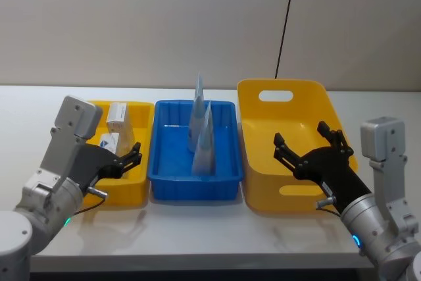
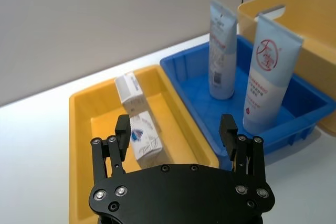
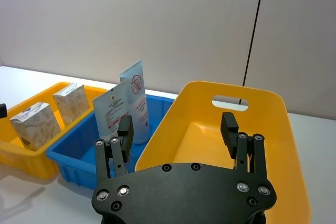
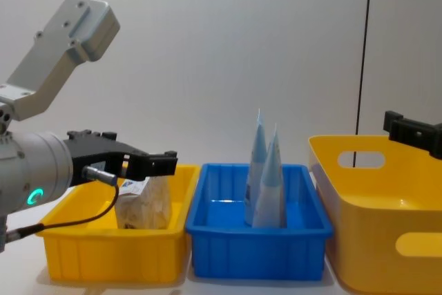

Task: Bimanual collaborative sorting of washing and personal care products

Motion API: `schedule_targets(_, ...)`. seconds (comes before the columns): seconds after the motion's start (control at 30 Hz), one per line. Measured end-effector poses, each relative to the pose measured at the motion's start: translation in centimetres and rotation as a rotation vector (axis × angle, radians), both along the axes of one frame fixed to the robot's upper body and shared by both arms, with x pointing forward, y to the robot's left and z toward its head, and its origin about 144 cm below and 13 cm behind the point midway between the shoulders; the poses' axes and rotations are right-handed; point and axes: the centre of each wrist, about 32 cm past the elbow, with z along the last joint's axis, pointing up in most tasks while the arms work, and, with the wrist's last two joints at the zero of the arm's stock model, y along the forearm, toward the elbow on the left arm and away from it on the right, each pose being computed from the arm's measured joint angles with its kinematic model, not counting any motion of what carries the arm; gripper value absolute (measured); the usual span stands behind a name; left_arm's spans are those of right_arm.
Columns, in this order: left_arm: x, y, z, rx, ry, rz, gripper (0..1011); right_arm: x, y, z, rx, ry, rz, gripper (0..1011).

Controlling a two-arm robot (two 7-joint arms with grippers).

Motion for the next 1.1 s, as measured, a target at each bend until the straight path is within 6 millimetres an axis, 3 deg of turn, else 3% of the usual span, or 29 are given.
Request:
schedule_targets(0.53, 0.6, -0.4, 0.0, -0.073, 0.147, 0.08, 1001, 0.0, 0.0, 0.0, 0.0, 0.0, 0.0, 1002)
schedule_targets(1.1, 2.5, -0.6, -0.5, -0.129, 0.213, 0.116, 1001, 0.0, 0.0, 0.0, 0.0, 0.0, 0.0, 1002)
